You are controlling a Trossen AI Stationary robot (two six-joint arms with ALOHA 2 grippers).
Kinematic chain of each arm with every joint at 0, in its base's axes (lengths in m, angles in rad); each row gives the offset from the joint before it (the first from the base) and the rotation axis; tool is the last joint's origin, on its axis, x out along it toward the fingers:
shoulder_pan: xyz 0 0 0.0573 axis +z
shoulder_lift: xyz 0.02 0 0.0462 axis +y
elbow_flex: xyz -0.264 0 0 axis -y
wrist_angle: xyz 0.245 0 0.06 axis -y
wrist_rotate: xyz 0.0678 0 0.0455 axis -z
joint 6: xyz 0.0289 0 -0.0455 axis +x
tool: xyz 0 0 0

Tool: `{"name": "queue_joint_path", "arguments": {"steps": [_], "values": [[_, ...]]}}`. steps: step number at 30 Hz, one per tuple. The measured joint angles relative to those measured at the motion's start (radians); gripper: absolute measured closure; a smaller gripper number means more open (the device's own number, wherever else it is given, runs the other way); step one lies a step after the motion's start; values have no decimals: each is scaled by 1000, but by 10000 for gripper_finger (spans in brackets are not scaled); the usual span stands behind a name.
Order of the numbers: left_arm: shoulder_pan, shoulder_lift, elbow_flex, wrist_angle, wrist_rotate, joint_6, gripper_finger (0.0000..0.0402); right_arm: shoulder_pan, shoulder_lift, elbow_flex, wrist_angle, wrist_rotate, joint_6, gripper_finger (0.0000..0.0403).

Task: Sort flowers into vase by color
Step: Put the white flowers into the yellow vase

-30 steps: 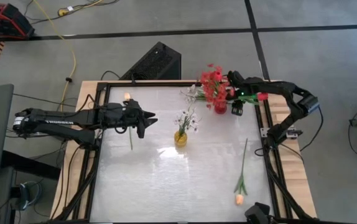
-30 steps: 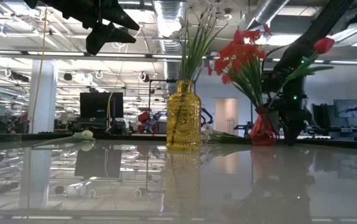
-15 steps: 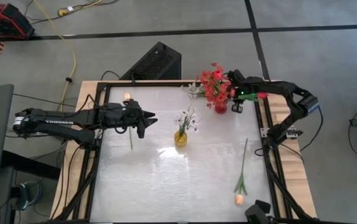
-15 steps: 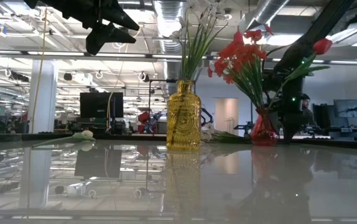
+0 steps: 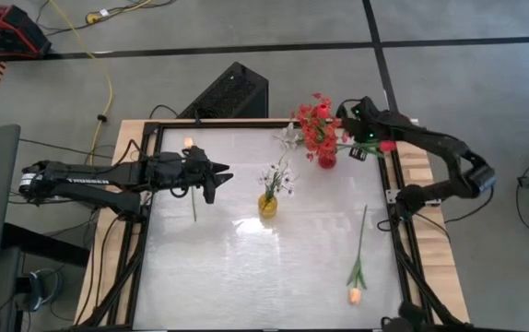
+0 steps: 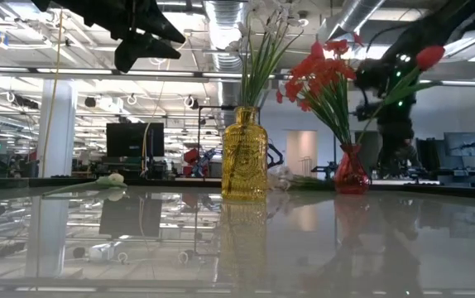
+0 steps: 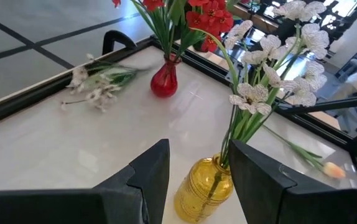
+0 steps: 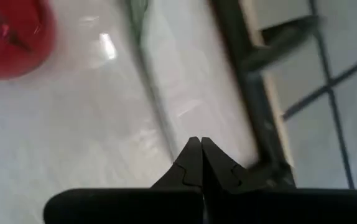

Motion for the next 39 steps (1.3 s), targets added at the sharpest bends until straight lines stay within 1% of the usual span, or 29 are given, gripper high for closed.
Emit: {"name": "queue_joint_path", "arguments": {"steps": [3, 7, 10, 12, 14, 19, 22, 24, 26, 31, 34, 36, 39], "values": [[10, 0, 0, 1, -3, 0, 250, 0, -83, 0, -23, 49, 20, 386], [20, 0, 0, 1, -3, 0, 250, 0, -197, 1, -74, 57, 49, 384], [20, 0, 0, 2, -3, 5, 250, -3, -246, 2, -101, -23, 95, 379], [20, 0, 0, 2, -2, 16, 250, -17, -244, 2, -127, -69, 115, 375], [20, 0, 0, 3, -2, 18, 250, -33, -216, 2, -148, -98, 117, 372], [20, 0, 0, 7, -13, 22, 250, -43, -70, 2, -108, -173, 167, 369], [20, 0, 0, 8, -13, 22, 250, -35, 25, 14, -89, -180, 196, 359], [20, 0, 0, 8, -6, 20, 250, -26, 87, 42, -92, -189, 221, 343], [20, 0, 0, 7, 7, 14, 250, -31, 137, 75, -104, -221, 240, 321], [20, 0, 0, 6, 11, 13, 250, -50, 230, 162, -110, -233, 258, 251], [20, 0, 0, 6, 11, 12, 250, -60, 277, 195, -122, -234, 231, 212], [20, 0, 0, 6, 11, 12, 250, -59, 315, 205, -137, -234, 194, 194], [20, 0, 0, 1, 11, 12, 250, -58, 369, 210, -143, -242, 160, 184]]}}
